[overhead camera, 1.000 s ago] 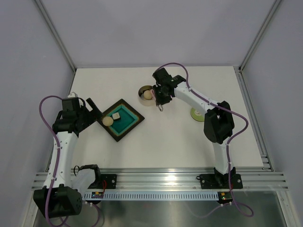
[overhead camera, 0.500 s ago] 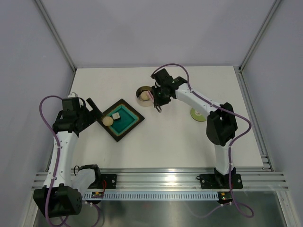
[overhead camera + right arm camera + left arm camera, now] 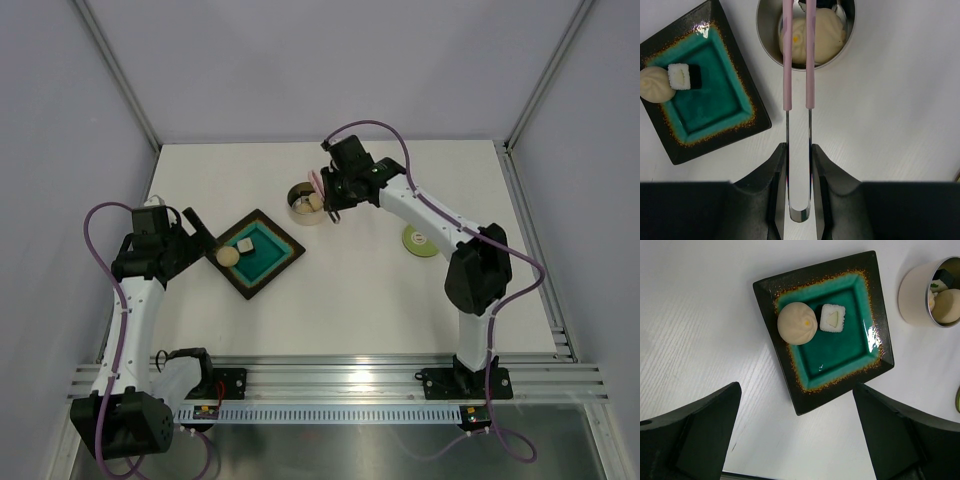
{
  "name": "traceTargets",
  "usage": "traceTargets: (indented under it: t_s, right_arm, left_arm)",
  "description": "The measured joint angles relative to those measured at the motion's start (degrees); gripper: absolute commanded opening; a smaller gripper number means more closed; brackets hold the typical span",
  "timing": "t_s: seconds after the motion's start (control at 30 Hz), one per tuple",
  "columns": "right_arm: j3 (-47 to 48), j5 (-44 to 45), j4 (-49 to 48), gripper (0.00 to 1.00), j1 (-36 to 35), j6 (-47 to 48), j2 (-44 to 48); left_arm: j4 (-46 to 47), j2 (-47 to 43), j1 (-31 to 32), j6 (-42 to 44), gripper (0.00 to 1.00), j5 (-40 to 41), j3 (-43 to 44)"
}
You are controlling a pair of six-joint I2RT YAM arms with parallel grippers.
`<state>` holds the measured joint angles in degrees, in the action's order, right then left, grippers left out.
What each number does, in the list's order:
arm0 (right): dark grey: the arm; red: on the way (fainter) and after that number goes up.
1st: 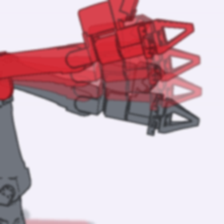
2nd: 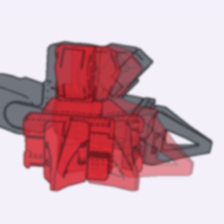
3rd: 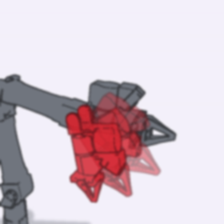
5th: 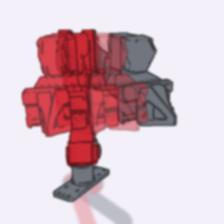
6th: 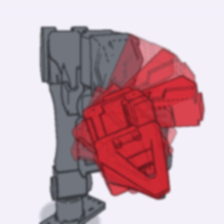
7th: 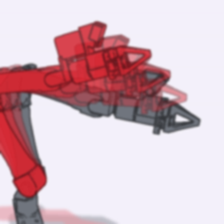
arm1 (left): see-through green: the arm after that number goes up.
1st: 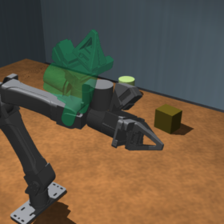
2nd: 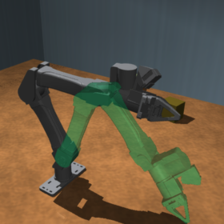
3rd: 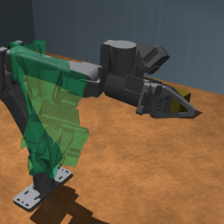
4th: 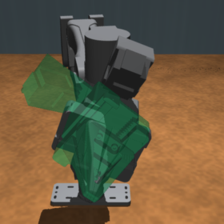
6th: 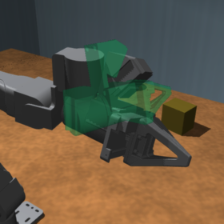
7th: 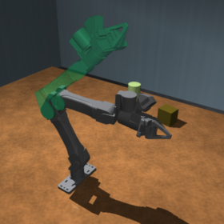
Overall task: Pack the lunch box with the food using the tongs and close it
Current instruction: Adjust the fake food in the packing box.
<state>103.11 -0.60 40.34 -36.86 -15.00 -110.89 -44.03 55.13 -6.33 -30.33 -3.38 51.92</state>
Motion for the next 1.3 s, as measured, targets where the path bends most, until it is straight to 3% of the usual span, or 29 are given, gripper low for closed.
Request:
traceTargets:
  t_s: [0.47,0.73,1.3]
  right_arm:
    - [0.8,2.7,2.6,0.00,0.0,-0.2,-3.9]
    - [0.8,-0.2,2.9,0.00,-0.2,-0.1,-8.0]
    - [3.3,-0.4,4.5,0.00,-2.9,2.0,-8.1]
  left_arm:
    - [0.0,0.0,0.0,0.0,0.99,0.0,0.0]
    - [0.0,0.0,0.0,0.0,0.99,0.0,0.0]
    - [0.1,0.2,0.0,0.0,0.99,-0.4,0.0]
